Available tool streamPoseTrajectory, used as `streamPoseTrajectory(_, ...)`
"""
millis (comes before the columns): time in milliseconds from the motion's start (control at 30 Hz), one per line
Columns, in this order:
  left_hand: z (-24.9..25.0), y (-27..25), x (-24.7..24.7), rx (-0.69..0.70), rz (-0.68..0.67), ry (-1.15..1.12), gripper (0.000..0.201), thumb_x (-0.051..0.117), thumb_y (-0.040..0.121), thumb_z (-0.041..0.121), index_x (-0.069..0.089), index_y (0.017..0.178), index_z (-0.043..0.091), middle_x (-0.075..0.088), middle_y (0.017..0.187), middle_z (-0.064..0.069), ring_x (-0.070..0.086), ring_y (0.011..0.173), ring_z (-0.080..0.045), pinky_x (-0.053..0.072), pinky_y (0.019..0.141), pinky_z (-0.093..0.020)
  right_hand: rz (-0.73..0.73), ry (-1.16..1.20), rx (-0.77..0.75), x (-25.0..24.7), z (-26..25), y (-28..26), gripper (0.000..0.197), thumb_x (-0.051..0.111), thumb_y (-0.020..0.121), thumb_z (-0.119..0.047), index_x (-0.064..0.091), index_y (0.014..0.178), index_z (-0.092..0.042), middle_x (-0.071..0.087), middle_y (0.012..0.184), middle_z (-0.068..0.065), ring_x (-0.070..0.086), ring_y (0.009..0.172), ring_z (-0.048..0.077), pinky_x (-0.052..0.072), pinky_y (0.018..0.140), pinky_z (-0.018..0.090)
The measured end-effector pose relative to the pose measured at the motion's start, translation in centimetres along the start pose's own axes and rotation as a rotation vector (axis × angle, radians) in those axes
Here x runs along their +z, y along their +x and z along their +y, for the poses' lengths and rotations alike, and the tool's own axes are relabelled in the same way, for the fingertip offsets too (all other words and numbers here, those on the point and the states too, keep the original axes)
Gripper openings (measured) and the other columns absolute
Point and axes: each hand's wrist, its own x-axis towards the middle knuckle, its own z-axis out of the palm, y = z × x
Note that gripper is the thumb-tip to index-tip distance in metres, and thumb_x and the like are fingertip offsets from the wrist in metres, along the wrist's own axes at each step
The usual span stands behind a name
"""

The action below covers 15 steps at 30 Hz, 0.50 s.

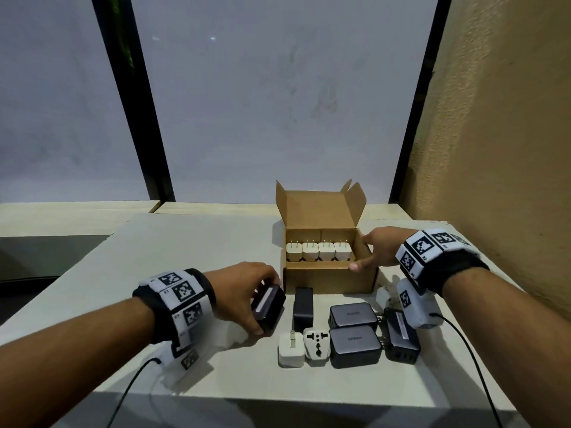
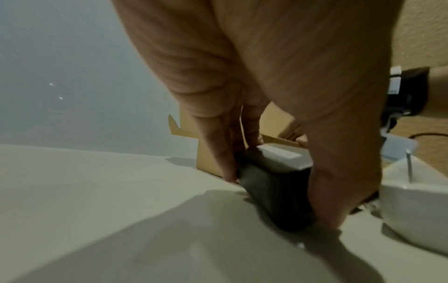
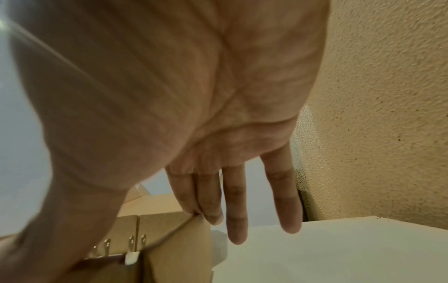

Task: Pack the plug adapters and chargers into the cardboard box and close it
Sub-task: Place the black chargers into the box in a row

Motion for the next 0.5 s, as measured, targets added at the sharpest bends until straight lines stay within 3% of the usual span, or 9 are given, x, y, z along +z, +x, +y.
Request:
streamPoseTrajectory(100,-1.2,-0.7,-1.2,0.004,0.062,-0.146,0.073,0.089,0.056,0.032,0.044,0.113,0.030,0.054,0.116,0.013,0.058,0.106,-0.007,0.053,0.092,-0.021,0.010,-0.007,-0.006,0.1,0.0,0.2,0.077,0.053,0.077,-0.072,0.061,0.120,-0.008,0.066,0.116,0.009,0.061,0.106,0.025,0.044,0.082,0.031)
streamPoseTrajectory(167,-1.5,-1.2,-2.1,0.023,0.093,-0.241,0.076,0.088,0.059,0.027,0.041,0.118,0.033,0.052,0.117,0.013,0.058,0.108,-0.007,0.051,0.092,-0.016,0.016,0.000,-0.009,0.2,0.0,0.2,0.078,0.054,0.076,-0.072,0.061,0.120,-0.009,0.067,0.116,0.009,0.061,0.106,0.025,0.045,0.083,0.032)
streamPoseTrajectory(233,-1.6,-1.5,-3.0,0.052,0.105,-0.285,0.083,0.086,0.062,0.024,0.038,0.126,0.043,0.050,0.119,0.014,0.057,0.110,-0.006,0.048,0.095,-0.017,0.022,0.008,-0.014,0.3,0.0,0.3,0.078,0.055,0.075,-0.073,0.062,0.120,-0.009,0.067,0.115,0.009,0.061,0.106,0.025,0.046,0.083,0.032)
streamPoseTrajectory(300,-1.4,-1.3,-3.7,0.072,0.131,-0.258,0.077,0.085,0.063,0.022,0.042,0.119,0.052,0.050,0.120,0.015,0.055,0.110,-0.004,0.047,0.093,-0.015,0.025,0.013,-0.019,0.4,0.0,0.3,0.077,0.055,0.075,-0.073,0.063,0.117,-0.008,0.068,0.114,0.009,0.062,0.105,0.024,0.045,0.079,0.031)
streamPoseTrajectory(367,-1.3,-0.8,-4.1,0.071,0.183,-0.273,0.069,0.085,0.062,0.020,0.048,0.113,0.048,0.053,0.118,0.015,0.057,0.107,-0.002,0.049,0.089,-0.013,0.026,0.013,-0.025,0.5,-0.1,0.2,0.075,0.055,0.076,-0.072,0.065,0.113,-0.007,0.068,0.111,0.008,0.062,0.102,0.023,0.043,0.075,0.028)
streamPoseTrajectory(500,-0.3,1.4,-4.9,0.035,0.328,-0.303,0.070,0.086,0.061,0.013,0.047,0.115,0.032,0.055,0.109,0.017,0.057,0.102,-0.004,0.050,0.087,-0.016,0.038,0.013,-0.026,0.5,-0.2,0.2,0.072,0.055,0.077,-0.071,0.066,0.109,-0.007,0.068,0.109,0.008,0.060,0.093,0.021,0.040,0.072,0.028)
